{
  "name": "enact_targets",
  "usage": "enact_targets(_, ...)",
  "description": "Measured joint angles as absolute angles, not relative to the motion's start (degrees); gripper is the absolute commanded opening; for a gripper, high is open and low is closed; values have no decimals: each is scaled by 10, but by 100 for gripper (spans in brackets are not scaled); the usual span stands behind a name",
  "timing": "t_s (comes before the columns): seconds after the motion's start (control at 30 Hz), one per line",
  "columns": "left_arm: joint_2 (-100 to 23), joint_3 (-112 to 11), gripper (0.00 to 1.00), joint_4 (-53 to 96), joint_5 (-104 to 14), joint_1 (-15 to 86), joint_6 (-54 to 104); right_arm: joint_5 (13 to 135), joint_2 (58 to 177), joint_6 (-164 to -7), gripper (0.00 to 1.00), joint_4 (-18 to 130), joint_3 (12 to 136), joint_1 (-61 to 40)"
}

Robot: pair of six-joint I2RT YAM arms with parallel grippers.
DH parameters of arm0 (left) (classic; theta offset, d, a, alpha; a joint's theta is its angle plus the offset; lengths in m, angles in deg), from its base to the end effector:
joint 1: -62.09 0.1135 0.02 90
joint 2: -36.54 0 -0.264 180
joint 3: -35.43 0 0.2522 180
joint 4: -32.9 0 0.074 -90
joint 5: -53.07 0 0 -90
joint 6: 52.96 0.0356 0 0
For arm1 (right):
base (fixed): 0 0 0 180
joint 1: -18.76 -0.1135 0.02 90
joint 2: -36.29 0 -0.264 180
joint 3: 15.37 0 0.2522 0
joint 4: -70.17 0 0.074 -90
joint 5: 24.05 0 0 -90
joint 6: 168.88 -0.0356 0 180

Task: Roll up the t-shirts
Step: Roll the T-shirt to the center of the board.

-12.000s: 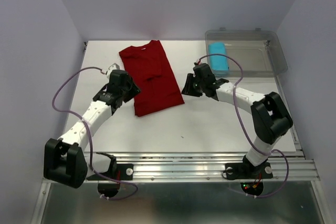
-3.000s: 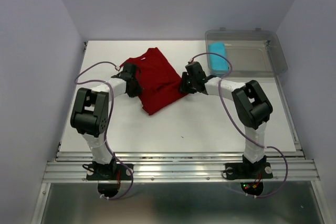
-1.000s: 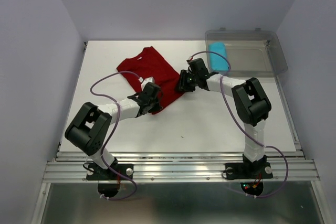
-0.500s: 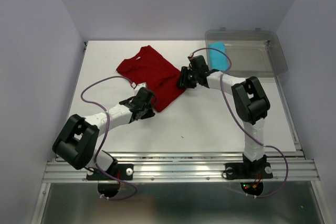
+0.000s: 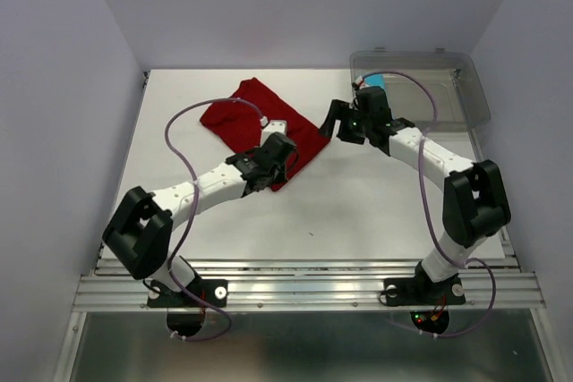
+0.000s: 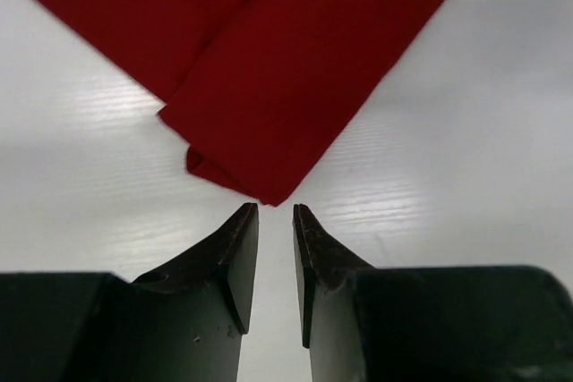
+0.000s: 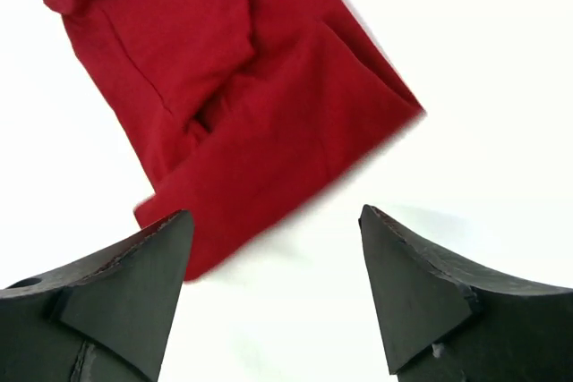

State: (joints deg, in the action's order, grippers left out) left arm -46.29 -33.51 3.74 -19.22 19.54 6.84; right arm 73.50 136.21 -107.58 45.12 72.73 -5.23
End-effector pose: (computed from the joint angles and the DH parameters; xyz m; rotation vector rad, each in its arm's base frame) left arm 0.2362 -0.2021 0.2412 0.0924 2.2954 -0.3028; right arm 0.3633 0.1668 0.2563 0.0186 2.2869 0.6423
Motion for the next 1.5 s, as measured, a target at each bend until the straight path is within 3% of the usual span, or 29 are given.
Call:
enact_targets(0.3, -624, -447, 45, 6, -127, 119, 148, 738, 1232, -1101, 88, 436, 529, 27)
enact_targets(0.67, -726, -501, 45, -13, -82, 119, 195, 761, 1147, -1121, 89, 429, 430, 25)
enact_targets(0.8, -746, -504, 40, -10, -74, 119, 205, 765, 1146, -1122, 90, 428, 425, 25)
enact_targets(0.93, -758, -516, 0, -10, -67, 119, 219, 778, 1142, -1126, 91, 429, 425, 26)
enact_targets(1.13, -756, -521, 0, -12, -92, 122, 239, 816, 1136, -1148, 92, 457, 400, 25)
enact_targets(1.5, -651, -473, 0, 6, -268, 153, 248, 855, 1164, -1266, 93, 608, 351, -8)
